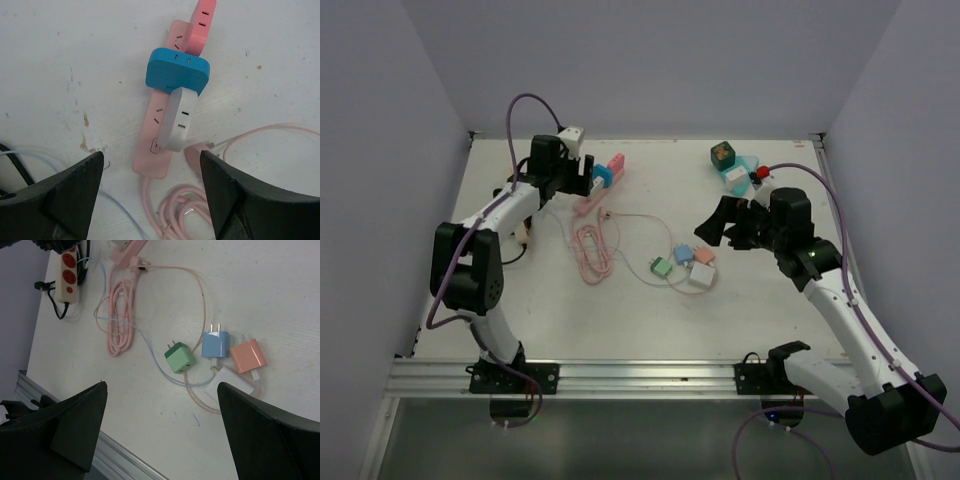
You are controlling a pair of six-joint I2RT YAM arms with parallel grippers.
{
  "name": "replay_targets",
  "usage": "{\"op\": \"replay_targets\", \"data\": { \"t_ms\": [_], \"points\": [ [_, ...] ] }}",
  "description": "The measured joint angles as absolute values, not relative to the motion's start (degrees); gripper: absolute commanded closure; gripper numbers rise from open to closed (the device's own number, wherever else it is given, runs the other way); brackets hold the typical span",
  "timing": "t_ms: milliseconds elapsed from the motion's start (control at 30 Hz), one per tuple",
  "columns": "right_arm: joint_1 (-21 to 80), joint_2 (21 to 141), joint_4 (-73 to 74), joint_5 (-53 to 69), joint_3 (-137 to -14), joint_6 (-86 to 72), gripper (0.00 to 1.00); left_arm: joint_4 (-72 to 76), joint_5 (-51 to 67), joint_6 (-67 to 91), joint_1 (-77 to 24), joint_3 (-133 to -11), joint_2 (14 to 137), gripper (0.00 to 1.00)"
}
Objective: Pull the plug off the socket
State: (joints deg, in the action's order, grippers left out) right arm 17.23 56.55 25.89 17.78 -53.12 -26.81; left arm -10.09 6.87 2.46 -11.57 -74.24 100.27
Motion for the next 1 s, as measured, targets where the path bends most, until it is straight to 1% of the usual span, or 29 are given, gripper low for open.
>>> {"op": "replay_targets", "data": {
  "t_ms": [167,367,467,533,667,700,767,800,833,867,900,1000],
  "points": [
    [17.2,57.0,25.8,19.1,-53.1,-26.8,0.04,-10.2,7.2,-0.7,-12.3,-78.3,107.3,0.19],
    [17.2,58.9,25.9,20.3,-53.1,-26.8,0.04,-10.3,7.6,-4.2,-13.2,-79.9,112.7,0.19],
    [17.2,59.4,25.9,20.6,-53.1,-26.8,0.04,-10.3,7.7,-5.1,-13.3,-80.4,115.1,0.2],
    [17.2,59.8,25.9,20.6,-53.1,-26.8,0.04,-10.3,7.8,-5.2,-13.4,-80.8,116.6,0.25],
    [17.2,61.0,25.8,20.8,-53.1,-26.9,0.05,-10.3,7.7,-5.3,-13.5,-81.1,119.3,0.39],
    [17.2,61.4,25.7,21.0,-53.1,-26.9,0.05,-10.2,7.8,-5.3,-13.5,-81.1,119.8,0.49],
    [17.2,62.0,25.6,21.3,-53.1,-26.9,0.05,-10.0,7.9,-5.4,-13.5,-81.4,120.1,0.6],
    [17.2,62.3,25.6,21.6,-53.1,-27.0,0.05,-9.9,8.3,-5.5,-13.5,-81.4,120.2,0.69],
    [17.2,62.5,25.6,21.9,-53.1,-27.0,0.05,-10.0,8.3,-5.4,-13.5,-81.4,120.2,0.71],
    [17.2,62.7,25.6,22.1,-53.1,-27.0,0.05,-10.0,8.4,-5.4,-13.5,-81.4,120.2,0.76],
    [17.2,62.8,25.6,22.2,-53.1,-27.0,0.05,-10.0,8.5,-5.2,-13.5,-81.4,120.1,0.84],
    [17.2,62.9,25.4,22.5,-53.1,-27.0,0.05,-9.9,8.8,-4.7,-13.5,-81.1,119.7,1.0]
  ]
}}
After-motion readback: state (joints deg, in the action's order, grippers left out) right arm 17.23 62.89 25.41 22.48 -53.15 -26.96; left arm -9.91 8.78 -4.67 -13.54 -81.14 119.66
